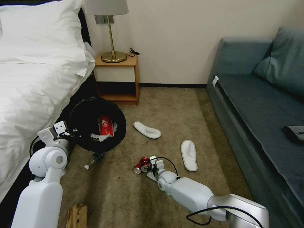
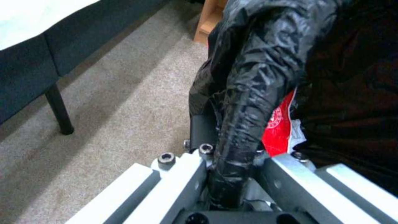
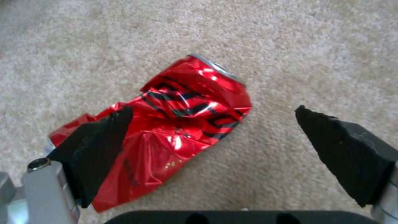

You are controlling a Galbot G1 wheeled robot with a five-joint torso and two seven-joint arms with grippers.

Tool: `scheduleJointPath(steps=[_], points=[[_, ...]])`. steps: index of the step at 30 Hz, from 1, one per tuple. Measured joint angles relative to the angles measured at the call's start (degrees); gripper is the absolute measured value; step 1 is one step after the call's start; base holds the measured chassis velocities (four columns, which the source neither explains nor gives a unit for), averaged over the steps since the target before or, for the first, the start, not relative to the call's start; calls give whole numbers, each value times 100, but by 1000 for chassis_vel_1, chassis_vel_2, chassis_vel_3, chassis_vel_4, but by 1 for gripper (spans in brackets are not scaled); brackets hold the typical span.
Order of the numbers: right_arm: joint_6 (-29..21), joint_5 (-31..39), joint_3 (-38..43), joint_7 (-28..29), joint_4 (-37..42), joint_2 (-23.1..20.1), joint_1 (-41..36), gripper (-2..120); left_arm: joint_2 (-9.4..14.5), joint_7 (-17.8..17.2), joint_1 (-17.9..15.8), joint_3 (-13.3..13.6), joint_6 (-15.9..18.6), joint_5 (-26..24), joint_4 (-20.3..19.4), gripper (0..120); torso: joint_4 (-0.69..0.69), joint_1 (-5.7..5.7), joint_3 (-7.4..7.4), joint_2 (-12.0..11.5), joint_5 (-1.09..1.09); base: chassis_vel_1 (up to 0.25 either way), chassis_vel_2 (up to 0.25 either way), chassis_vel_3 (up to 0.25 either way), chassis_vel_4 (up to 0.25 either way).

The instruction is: Pick up the trash bin, then pick up the garbage on the floor and place it into the trash bin.

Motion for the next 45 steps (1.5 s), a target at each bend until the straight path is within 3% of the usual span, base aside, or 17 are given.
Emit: scheduleJointPath(steps=[24, 45], points=[[253, -164, 411, -270, -685, 661, -38, 100, 9, 17, 48, 22, -15, 45, -67, 0, 0, 0, 0, 0, 0, 0, 0, 0, 0], [587, -455, 917, -575, -1319, 914, -254, 100, 82, 42, 82, -1, -36, 36, -93, 0, 0, 0, 0, 0, 0, 0, 0, 0, 0]])
